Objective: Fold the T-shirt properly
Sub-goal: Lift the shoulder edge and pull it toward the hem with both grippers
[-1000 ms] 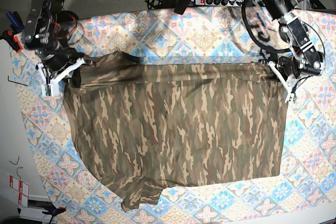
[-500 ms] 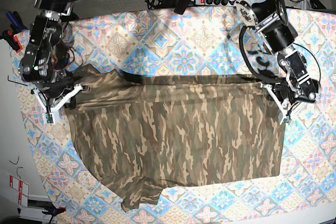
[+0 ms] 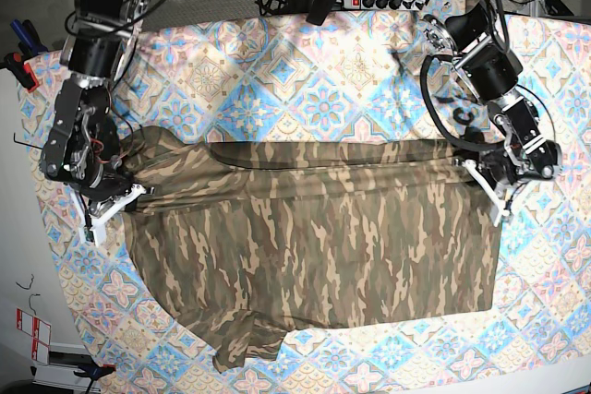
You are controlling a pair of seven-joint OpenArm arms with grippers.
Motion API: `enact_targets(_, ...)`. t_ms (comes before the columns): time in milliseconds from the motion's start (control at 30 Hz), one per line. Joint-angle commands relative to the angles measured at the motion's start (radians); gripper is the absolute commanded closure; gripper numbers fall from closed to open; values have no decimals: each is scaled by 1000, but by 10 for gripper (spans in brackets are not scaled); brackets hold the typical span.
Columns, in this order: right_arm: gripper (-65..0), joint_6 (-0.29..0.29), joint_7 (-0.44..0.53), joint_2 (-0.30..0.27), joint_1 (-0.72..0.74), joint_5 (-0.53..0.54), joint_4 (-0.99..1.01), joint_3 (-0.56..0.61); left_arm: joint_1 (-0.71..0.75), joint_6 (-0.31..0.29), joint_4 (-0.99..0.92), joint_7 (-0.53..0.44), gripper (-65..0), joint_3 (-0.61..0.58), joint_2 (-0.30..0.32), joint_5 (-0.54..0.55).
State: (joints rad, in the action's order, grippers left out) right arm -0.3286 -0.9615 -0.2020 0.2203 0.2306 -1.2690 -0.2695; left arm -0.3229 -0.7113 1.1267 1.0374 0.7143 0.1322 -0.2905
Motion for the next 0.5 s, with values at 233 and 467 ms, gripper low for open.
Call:
enact_targets(233, -2, 16, 94, -26, 141, -187, 82, 120, -31, 13, -23, -39, 0, 6, 24, -16)
enact_targets(467, -2, 16, 163, -27, 235, -208, 168, 252, -31, 13, -23, -39, 0, 6, 24, -16)
